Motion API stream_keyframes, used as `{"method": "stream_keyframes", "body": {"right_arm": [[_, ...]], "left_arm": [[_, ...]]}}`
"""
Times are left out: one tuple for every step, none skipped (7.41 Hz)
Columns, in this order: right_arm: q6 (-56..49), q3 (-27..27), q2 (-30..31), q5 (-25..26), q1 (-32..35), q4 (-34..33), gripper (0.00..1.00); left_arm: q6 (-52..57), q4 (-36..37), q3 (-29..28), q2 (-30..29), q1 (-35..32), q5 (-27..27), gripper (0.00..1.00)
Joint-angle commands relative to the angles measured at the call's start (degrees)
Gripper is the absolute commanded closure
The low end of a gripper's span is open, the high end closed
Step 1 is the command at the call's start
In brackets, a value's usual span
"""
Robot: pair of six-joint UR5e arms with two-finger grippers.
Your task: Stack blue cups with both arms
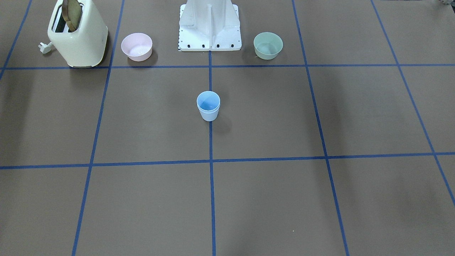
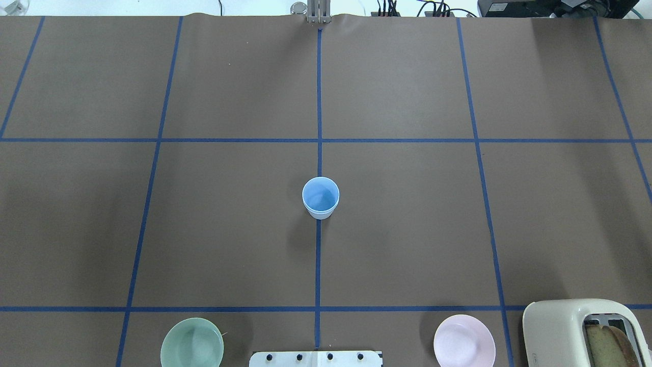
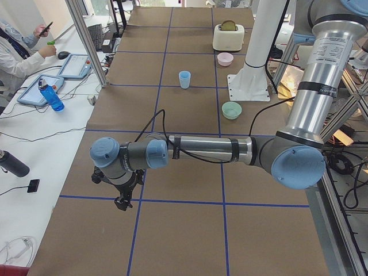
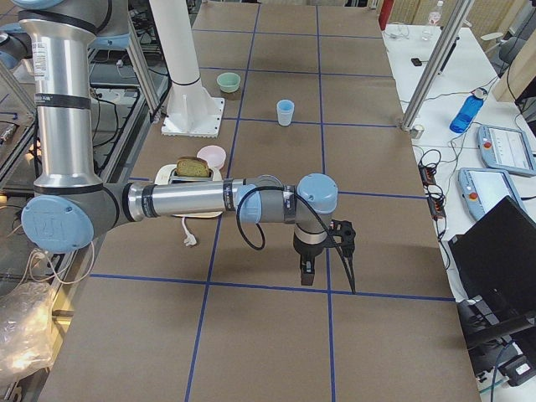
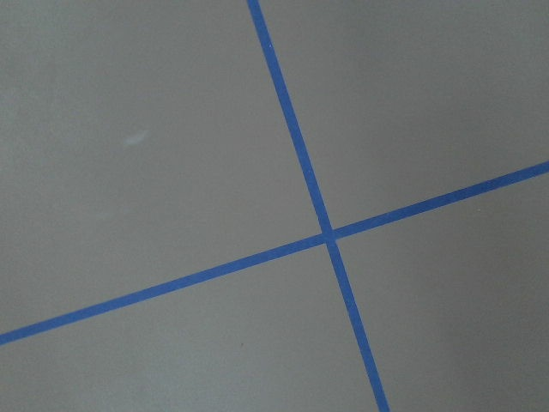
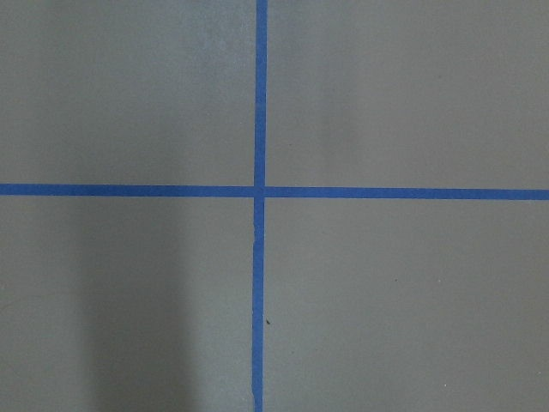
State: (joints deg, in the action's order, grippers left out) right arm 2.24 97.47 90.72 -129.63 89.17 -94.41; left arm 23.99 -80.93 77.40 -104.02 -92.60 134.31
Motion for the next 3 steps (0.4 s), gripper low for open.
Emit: {"method": "stream_keyframes", "body": {"right_arm": [[0.0,0.9,0.3,-1.1,0.0,0.0,0.00],[0.0,1.2,0.8,-1.2,0.0,0.0,0.00],[0.0,1.8,0.9,-1.3,0.0,0.0,0.00]], "left_arm": [[-0.2,0.0,0.2,1.1,0.0,0.1,0.01],[-0.3,0.0,0.2,1.2,0.0,0.1,0.01],[-0.3,0.0,0.2,1.2,0.0,0.1,0.01]]}}
